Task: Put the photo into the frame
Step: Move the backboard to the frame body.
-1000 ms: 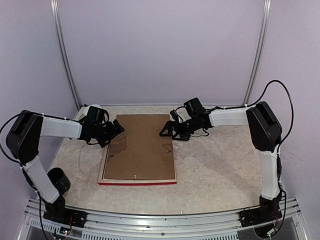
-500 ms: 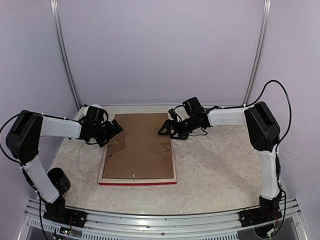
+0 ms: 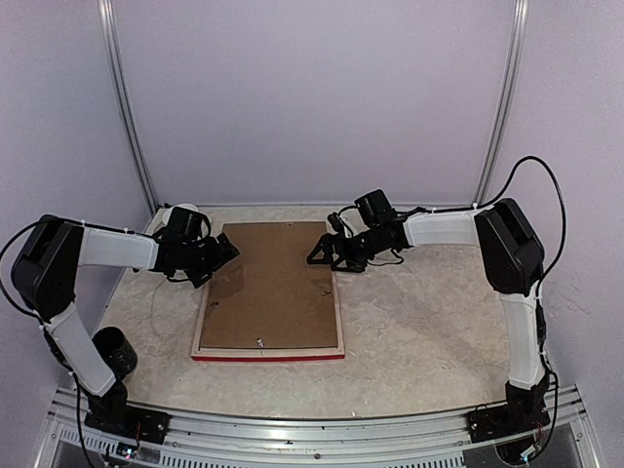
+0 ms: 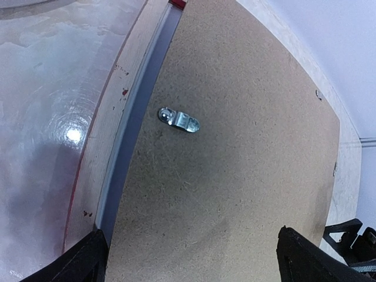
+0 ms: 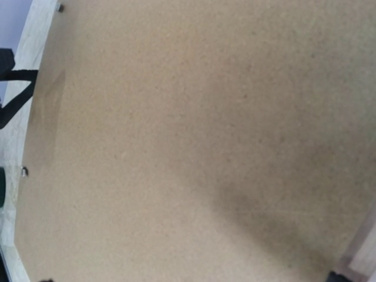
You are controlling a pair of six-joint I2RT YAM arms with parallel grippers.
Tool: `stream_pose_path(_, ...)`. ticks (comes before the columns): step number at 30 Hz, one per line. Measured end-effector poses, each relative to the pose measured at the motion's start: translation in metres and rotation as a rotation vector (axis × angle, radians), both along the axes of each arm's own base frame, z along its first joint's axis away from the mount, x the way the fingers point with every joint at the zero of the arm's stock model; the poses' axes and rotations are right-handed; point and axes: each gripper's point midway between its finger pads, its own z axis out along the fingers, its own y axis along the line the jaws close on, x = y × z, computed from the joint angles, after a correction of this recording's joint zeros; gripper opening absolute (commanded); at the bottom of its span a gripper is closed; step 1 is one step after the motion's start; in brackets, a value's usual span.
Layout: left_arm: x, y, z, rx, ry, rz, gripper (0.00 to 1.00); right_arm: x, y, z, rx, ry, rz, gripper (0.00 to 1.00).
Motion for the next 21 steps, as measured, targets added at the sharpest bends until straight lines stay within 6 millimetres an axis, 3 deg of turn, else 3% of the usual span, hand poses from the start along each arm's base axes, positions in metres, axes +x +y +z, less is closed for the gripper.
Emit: stream_pose_path(21,0.0008,0.0023,0.0000,0.001,0.000,0.007,0.99,-0.0019,0.0019,0.0009,0.006,0.002,0.008,0.99)
